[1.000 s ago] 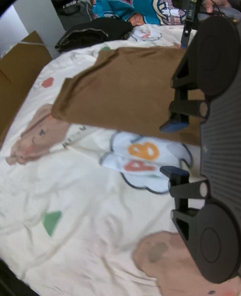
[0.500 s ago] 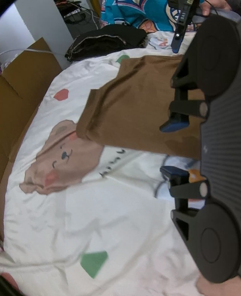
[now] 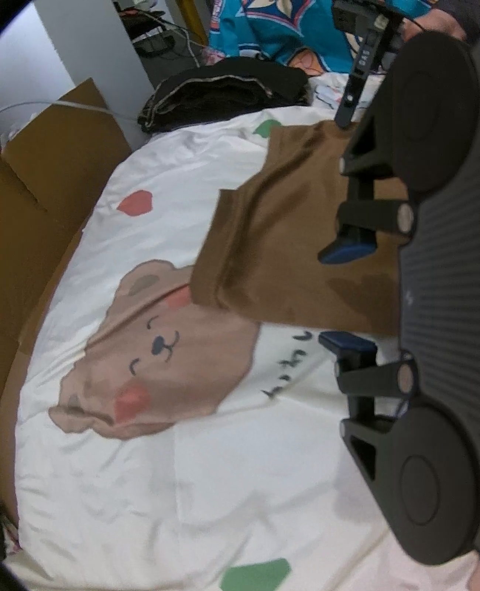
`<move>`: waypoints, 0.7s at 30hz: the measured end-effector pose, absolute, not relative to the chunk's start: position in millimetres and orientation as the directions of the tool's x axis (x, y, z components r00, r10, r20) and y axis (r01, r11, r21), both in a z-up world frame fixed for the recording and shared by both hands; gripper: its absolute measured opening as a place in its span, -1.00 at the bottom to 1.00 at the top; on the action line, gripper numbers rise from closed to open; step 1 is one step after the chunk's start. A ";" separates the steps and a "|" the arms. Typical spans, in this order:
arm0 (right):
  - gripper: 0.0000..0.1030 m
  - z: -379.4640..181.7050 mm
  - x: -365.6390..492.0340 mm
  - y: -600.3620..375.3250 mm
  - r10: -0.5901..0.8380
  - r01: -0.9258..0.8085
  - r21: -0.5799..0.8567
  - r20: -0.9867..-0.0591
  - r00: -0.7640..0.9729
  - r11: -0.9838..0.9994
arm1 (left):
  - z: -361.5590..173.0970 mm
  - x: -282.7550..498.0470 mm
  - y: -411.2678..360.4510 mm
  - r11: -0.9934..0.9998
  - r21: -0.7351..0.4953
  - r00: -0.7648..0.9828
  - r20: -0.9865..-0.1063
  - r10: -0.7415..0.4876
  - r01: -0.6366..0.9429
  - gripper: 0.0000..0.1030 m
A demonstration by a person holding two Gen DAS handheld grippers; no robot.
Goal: Fold clothes
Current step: 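Pinch the end of the folded brown shirt with both grippers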
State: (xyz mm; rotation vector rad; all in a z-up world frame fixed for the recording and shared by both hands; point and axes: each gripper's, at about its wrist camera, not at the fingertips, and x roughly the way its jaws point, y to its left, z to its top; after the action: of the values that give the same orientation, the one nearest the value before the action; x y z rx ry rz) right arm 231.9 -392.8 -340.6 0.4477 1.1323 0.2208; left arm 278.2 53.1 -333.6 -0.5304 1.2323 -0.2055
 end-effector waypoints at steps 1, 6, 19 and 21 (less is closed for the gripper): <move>0.28 -343.1 234.4 -392.2 0.390 0.053 0.450 -0.822 0.415 0.892 | -334.1 281.2 53.5 0.862 -0.490 0.334 -0.840 -0.427 -0.130 -0.18; 0.28 -353.7 242.8 -389.9 0.402 0.068 0.463 -0.825 0.398 0.884 | -339.0 295.7 56.9 0.856 -0.503 0.332 -0.833 -0.442 -0.123 -0.18; -0.59 -355.0 247.2 -388.7 0.466 0.063 0.522 -0.804 0.370 0.850 | -357.0 306.2 61.4 0.834 -0.547 0.331 -0.803 -0.497 -0.074 0.03; -0.59 -354.5 246.2 -389.2 0.469 0.066 0.527 -0.801 0.373 0.848 | -358.0 306.3 56.4 0.839 -0.543 0.322 -0.802 -0.502 -0.044 0.03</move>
State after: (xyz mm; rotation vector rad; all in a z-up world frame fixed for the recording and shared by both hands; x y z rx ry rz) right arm 246.2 -389.2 -354.5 0.5273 1.1737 0.2738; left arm 306.3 56.4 -358.0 -0.5252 1.2185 -0.3195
